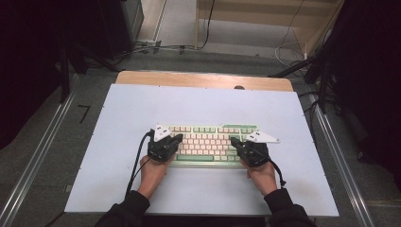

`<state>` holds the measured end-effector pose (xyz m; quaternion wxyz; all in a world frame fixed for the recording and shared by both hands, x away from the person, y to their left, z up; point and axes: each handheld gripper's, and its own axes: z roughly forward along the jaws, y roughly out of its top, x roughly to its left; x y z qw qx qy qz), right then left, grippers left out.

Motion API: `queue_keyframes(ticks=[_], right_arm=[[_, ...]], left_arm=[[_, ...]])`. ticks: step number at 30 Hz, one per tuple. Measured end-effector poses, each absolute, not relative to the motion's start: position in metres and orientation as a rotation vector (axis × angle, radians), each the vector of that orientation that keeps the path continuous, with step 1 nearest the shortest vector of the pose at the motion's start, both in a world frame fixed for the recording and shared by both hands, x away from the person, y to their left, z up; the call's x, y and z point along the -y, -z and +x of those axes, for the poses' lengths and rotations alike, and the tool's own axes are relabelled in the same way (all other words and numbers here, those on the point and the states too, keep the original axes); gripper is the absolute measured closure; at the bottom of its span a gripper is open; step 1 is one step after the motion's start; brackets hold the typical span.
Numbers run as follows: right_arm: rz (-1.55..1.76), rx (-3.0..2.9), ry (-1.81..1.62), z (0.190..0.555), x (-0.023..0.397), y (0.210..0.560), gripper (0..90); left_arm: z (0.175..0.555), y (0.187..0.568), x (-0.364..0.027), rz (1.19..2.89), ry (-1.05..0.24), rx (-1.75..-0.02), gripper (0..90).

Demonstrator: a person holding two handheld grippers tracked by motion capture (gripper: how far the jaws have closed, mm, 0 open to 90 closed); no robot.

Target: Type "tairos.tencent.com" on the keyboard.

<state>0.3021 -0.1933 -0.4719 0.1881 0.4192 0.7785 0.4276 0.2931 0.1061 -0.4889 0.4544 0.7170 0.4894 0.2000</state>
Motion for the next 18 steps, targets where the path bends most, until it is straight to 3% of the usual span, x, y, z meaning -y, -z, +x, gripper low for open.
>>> queue_keyframes(ticks=[18], right_arm=[[1.172,-2.190,-1.199,0.302,0.193,0.472,87.5]], left_arm=[[0.300,0.490,-0.089,1.809,-0.457,-1.182,90.0]])
